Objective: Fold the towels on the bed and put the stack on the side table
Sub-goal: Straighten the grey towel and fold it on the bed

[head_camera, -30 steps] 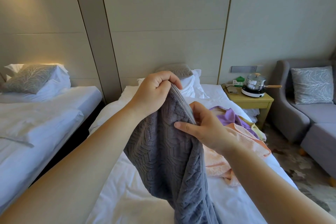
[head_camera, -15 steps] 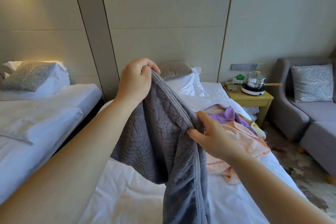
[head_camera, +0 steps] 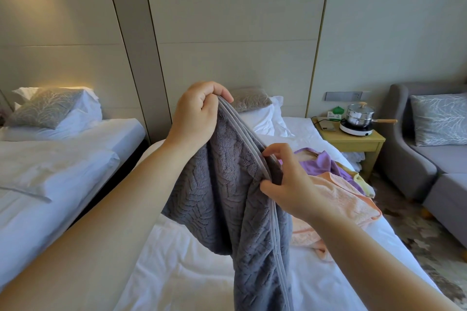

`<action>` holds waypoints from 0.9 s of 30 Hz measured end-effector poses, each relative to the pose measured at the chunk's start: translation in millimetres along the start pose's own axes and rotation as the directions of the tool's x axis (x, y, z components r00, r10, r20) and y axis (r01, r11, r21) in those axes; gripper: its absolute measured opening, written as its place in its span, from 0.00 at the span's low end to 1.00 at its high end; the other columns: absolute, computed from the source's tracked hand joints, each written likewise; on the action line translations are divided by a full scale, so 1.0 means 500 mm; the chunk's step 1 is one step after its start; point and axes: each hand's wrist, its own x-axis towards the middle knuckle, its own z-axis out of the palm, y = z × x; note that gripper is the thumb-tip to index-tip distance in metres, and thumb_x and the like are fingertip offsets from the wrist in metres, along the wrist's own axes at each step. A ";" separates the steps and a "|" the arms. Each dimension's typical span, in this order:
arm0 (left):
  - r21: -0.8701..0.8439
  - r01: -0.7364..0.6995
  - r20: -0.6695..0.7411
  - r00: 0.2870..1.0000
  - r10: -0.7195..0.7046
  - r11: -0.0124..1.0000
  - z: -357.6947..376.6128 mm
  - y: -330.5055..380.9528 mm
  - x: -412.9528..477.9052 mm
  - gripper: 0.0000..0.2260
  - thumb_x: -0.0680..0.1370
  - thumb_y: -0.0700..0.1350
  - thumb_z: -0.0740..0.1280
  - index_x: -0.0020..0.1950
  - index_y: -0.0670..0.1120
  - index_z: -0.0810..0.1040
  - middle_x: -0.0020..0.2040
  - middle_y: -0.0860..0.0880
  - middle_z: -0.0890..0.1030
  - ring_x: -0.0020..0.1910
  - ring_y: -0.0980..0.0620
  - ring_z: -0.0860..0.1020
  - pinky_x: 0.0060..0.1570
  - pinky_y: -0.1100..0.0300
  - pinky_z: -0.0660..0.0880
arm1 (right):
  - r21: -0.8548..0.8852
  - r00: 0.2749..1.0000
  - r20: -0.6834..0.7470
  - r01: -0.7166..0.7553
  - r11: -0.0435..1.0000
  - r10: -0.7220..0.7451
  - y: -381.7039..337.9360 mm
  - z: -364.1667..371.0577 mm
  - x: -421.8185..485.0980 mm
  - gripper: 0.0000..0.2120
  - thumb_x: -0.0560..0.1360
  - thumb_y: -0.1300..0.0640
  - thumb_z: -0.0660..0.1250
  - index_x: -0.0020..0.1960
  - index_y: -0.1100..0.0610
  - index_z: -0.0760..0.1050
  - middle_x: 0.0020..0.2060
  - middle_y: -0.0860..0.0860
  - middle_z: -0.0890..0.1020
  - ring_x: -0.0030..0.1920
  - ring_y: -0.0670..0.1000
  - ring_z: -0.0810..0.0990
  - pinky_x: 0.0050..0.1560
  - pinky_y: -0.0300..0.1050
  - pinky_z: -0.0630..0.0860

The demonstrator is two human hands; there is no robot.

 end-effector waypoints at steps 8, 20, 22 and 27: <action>0.008 0.000 -0.002 1.000 0.000 1.000 0.005 0.001 0.005 0.17 0.74 0.33 0.53 0.40 0.49 0.79 0.45 0.49 0.80 0.36 0.60 0.72 0.40 0.68 0.67 | 0.014 0.999 0.022 0.027 1.000 -0.027 -0.011 0.022 -0.003 0.12 0.70 0.52 0.72 0.42 0.39 0.70 0.48 0.41 0.72 0.49 0.37 0.72 0.47 0.25 0.65; 0.145 0.087 -0.086 0.993 -0.075 0.986 -0.015 -0.020 0.004 0.16 0.76 0.32 0.54 0.41 0.44 0.80 0.43 0.46 0.78 0.36 0.50 0.72 0.38 0.59 0.66 | -0.017 0.992 -0.012 0.125 0.992 -0.125 -0.031 0.018 -0.023 0.07 0.79 0.49 0.60 0.42 0.45 0.69 0.34 0.37 0.75 0.36 0.42 0.73 0.37 0.33 0.67; 0.108 0.108 -0.073 0.992 -0.101 0.988 -0.012 -0.009 0.003 0.17 0.76 0.33 0.53 0.41 0.45 0.80 0.37 0.46 0.77 0.28 0.52 0.67 0.32 0.58 0.64 | -0.006 0.994 0.001 0.113 0.994 -0.113 -0.031 0.026 -0.027 0.07 0.76 0.41 0.58 0.46 0.44 0.68 0.37 0.40 0.76 0.39 0.44 0.74 0.41 0.37 0.71; 0.068 0.041 0.012 0.999 -0.041 0.997 -0.006 0.021 0.004 0.17 0.75 0.32 0.54 0.41 0.46 0.80 0.33 0.47 0.75 0.23 0.55 0.63 0.26 0.65 0.60 | 0.116 0.993 -0.064 0.101 0.988 -0.094 -0.031 0.033 -0.017 0.01 0.78 0.49 0.63 0.47 0.44 0.72 0.39 0.41 0.77 0.39 0.43 0.75 0.42 0.38 0.72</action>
